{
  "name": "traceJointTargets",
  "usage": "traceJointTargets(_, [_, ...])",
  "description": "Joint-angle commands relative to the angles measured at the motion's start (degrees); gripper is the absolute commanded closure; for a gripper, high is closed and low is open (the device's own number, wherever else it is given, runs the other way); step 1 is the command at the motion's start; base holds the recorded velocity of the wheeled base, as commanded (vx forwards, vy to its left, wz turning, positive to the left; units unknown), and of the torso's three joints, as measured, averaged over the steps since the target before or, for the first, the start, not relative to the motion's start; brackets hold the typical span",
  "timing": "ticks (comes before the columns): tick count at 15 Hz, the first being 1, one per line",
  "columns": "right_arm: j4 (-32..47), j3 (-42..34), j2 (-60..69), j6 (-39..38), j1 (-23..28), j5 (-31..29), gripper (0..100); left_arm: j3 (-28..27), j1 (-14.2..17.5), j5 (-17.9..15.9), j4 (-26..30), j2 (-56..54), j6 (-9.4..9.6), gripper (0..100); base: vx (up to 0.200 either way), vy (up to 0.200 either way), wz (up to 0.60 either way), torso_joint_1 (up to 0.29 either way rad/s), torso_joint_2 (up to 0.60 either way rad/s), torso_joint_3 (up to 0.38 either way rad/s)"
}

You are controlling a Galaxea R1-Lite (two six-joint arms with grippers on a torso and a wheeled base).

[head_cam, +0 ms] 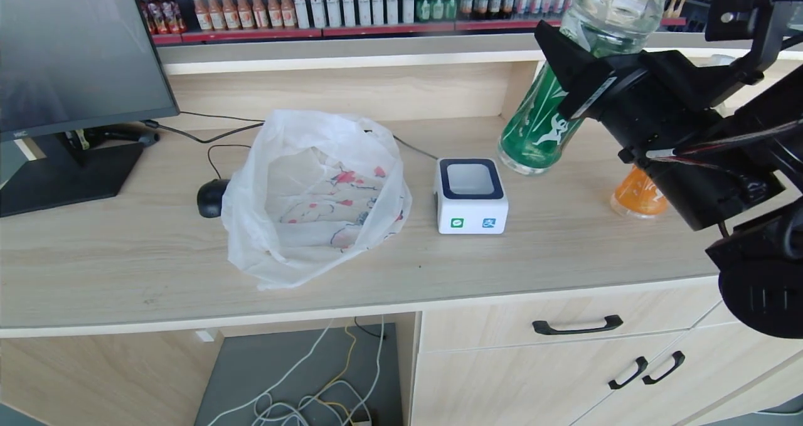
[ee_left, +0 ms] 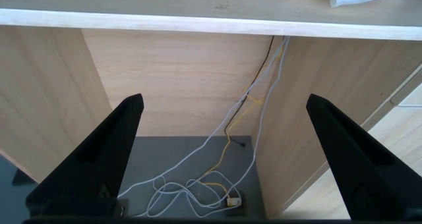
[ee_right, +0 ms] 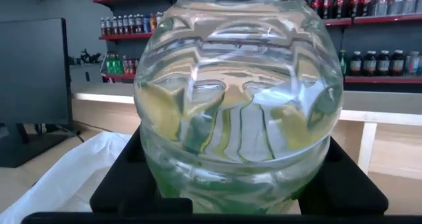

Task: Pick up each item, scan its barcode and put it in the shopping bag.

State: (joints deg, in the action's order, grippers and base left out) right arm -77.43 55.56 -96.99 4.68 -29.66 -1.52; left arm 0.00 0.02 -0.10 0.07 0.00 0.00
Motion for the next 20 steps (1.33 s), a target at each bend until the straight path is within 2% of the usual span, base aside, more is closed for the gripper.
traceJointTargets(1, [-1.4,-0.1,-1.9,0.2,1.3,0.0,100,0.0,0.0,0.0,0.0,0.0,0.0,0,0.0,0.0,0.0,0.0,0.0,0.0])
traceJointTargets(5, [-5.5,-0.5,-3.2,0.2,1.3,0.0,100,0.0,0.0,0.0,0.0,0.0,-0.09,0,0.0,0.2,0.0,0.002,0.0,0.001])
traceJointTargets(14, [-5.5,-0.7,-2.4,0.3,1.3,-0.1,100,0.0,0.1,0.0,0.0,0.0,-0.26,0,0.0,0.2,0.0,0.0,0.0,0.002])
traceJointTargets(19, [-5.3,-1.0,-2.4,0.5,0.8,-2.3,100,0.0,0.1,0.0,0.0,0.0,-0.26,0,0.0,0.2,0.0,0.0,0.0,0.001])
traceJointTargets(20, [-5.3,-1.4,-2.2,0.6,0.8,-2.2,100,0.0,0.0,0.0,0.0,0.0,0.09,0,0.0,0.0,0.0,0.0,0.0,0.0])
